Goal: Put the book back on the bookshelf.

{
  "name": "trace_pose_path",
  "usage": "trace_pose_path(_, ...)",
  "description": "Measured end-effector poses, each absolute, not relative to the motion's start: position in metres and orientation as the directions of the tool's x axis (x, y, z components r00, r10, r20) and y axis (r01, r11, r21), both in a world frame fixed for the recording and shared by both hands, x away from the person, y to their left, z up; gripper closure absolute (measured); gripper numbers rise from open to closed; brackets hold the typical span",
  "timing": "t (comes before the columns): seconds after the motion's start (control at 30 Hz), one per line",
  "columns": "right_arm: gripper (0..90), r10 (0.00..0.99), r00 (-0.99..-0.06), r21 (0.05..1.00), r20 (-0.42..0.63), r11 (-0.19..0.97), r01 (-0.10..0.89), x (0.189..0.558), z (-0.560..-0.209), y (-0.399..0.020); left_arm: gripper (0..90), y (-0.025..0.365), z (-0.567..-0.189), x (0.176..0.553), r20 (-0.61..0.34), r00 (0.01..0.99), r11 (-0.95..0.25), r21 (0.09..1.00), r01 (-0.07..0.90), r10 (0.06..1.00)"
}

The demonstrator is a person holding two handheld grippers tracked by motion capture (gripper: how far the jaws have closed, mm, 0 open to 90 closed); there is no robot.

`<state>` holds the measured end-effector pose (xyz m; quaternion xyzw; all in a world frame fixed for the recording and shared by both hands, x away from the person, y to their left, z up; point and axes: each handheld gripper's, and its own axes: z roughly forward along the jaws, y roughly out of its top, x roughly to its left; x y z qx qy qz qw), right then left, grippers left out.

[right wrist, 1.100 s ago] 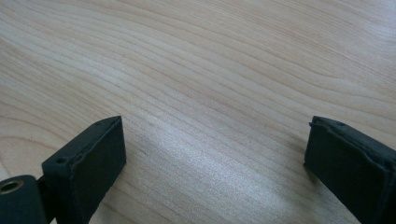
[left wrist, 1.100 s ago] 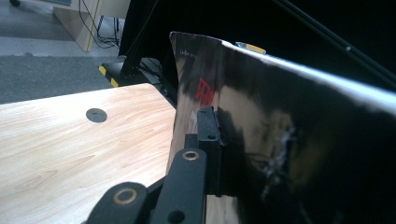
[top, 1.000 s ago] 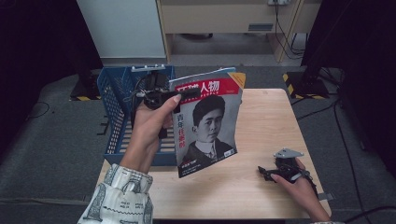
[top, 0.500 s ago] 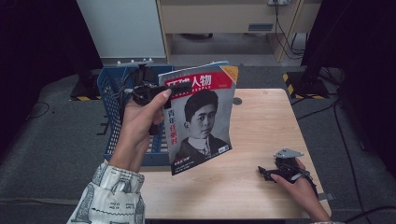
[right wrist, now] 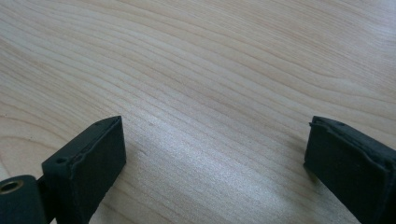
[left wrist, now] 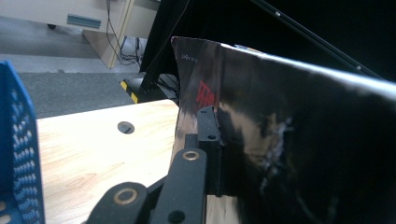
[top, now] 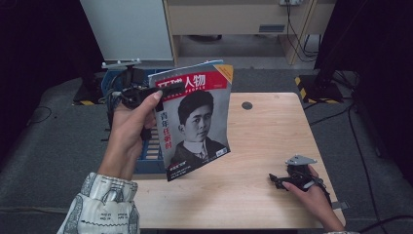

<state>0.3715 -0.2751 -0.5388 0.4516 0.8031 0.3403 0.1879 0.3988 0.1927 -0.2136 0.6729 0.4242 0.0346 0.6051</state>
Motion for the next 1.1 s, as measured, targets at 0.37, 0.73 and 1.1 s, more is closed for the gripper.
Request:
trace_pose_path(0.37,5.8,0.853,-0.522,0.716,0.006,0.361,0.598,0.371,-0.539,-0.275,86.2,0.220,-0.214,0.395,-0.467,0.606,0.118,0.844,0.524,0.645)
trace_pose_path(0.73,5.8,0.853,-0.522,0.717,0.007,0.360,0.597,0.372,-0.539,-0.275,86.2,0.245,-0.221,0.397,-0.466,0.571,0.134,0.840,0.527,0.676)
trace_pose_path(1.1,5.7,0.852,-0.524,0.716,0.006,0.362,0.597,0.372,-0.539,-0.275,86.1,0.263,-0.231,0.400,-0.451,0.552,0.129,0.842,0.524,0.701)
